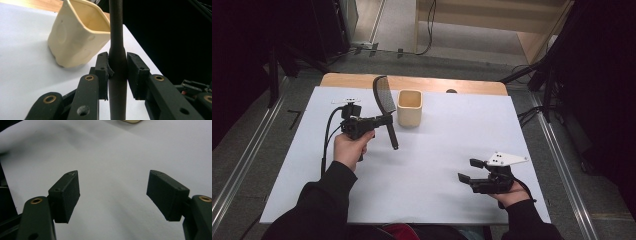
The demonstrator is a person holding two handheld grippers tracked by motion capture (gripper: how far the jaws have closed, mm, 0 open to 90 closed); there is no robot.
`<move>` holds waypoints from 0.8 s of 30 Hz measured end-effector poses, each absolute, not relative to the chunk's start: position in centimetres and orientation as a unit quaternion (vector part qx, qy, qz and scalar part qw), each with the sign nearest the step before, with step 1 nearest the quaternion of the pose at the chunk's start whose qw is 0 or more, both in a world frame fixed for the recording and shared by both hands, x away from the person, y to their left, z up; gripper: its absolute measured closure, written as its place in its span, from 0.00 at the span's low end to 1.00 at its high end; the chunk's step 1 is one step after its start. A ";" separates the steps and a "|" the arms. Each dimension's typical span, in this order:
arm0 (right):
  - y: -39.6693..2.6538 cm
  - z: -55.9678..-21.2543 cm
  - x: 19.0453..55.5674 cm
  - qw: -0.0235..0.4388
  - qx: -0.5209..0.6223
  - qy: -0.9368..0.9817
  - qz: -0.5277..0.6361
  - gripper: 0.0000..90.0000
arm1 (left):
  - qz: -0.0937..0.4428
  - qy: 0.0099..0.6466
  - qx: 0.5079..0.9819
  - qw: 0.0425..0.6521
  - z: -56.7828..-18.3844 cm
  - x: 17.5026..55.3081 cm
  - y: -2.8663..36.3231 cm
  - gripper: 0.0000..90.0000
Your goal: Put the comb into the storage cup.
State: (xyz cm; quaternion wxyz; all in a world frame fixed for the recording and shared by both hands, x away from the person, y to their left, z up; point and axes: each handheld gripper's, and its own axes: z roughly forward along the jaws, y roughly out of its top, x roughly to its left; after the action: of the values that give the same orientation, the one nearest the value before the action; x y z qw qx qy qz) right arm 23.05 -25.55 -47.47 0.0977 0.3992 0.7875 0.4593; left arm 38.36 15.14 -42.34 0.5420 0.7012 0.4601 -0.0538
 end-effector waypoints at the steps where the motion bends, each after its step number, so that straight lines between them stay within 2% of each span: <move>1: -25.5 -47.5 23.1 0.096 0.400 0.787 0.460 0.27 | -0.053 0.458 0.704 0.540 -42.3 38.4 15.0 0.81; 24: -25.4 -47.7 23.3 0.089 0.404 0.788 0.456 0.28 | -0.062 0.421 0.734 0.529 -41.5 40.7 11.6 0.81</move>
State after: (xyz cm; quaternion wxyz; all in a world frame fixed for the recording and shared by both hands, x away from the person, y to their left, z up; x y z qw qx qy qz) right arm 23.30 -25.42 -47.70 0.0887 0.4040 0.7881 0.4559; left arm 40.71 11.60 -41.49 0.5292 0.7341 0.4211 -0.0616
